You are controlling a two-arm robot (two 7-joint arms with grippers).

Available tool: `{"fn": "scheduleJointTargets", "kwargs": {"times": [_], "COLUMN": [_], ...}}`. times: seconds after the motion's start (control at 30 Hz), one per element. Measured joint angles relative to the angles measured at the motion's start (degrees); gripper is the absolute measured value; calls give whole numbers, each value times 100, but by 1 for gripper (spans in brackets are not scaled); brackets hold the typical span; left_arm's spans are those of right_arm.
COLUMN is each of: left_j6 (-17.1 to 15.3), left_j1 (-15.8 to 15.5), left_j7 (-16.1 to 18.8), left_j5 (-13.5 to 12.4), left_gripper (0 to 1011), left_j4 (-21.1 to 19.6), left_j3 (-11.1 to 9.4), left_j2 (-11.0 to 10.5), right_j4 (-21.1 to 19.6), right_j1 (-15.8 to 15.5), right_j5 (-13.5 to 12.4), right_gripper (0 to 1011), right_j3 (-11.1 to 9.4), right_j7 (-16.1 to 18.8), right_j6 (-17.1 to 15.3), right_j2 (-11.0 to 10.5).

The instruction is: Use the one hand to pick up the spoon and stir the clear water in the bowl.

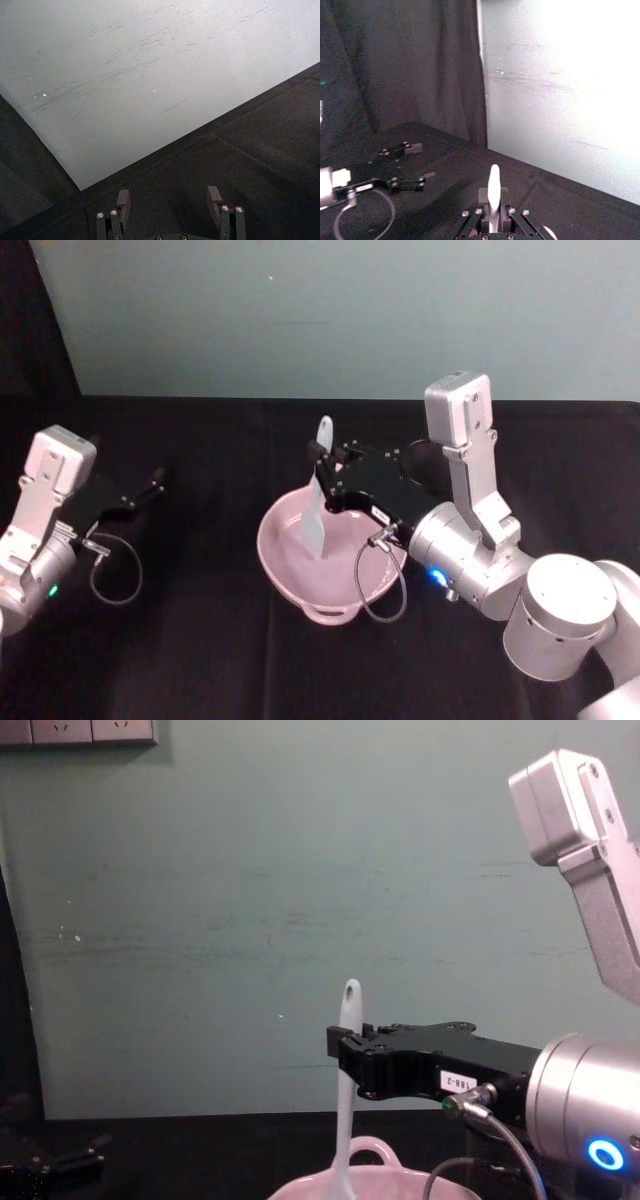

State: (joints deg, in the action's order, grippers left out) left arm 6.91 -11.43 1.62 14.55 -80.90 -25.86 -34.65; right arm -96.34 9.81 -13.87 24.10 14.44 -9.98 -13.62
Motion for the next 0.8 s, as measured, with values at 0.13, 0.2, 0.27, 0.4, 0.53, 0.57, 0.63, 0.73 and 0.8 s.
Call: {"fn": "scheduleJointTargets", "kwargs": {"times": [0.13,0.2,0.27,0.4,0.53,0.57,0.63,0.73,0.8], "left_j6": [0,0,0,0,0,0,0,0,0], "left_j1": [0,0,1,0,0,0,0,0,0], "left_j7": [0,0,0,0,0,0,0,0,0], "left_j5": [0,0,0,0,0,0,0,0,0], "left_gripper": [1011,1011,1011,1011,1011,1011,1011,1011,1011], "left_j4": [0,0,0,0,0,0,0,0,0], "left_j3": [0,0,0,0,0,0,0,0,0], "left_j2": [0,0,0,0,0,0,0,0,0], "right_j4": [194,240,254,252,185,141,45,-68,-193], "right_j1": [61,67,66,34,-36,-71,-145,-233,-331], "right_j5": [134,212,270,399,501,523,538,535,515], "right_gripper": [129,129,129,129,129,127,129,129,129], "right_j3": [-70,-104,-126,-180,-255,-286,-340,-390,-435], "right_j7": [-103,-146,-171,-184,-179,-165,-110,-39,40], "right_j6": [168,249,308,407,458,463,464,453,401], "right_j2": [127,160,171,162,103,71,6,-70,-150]}}
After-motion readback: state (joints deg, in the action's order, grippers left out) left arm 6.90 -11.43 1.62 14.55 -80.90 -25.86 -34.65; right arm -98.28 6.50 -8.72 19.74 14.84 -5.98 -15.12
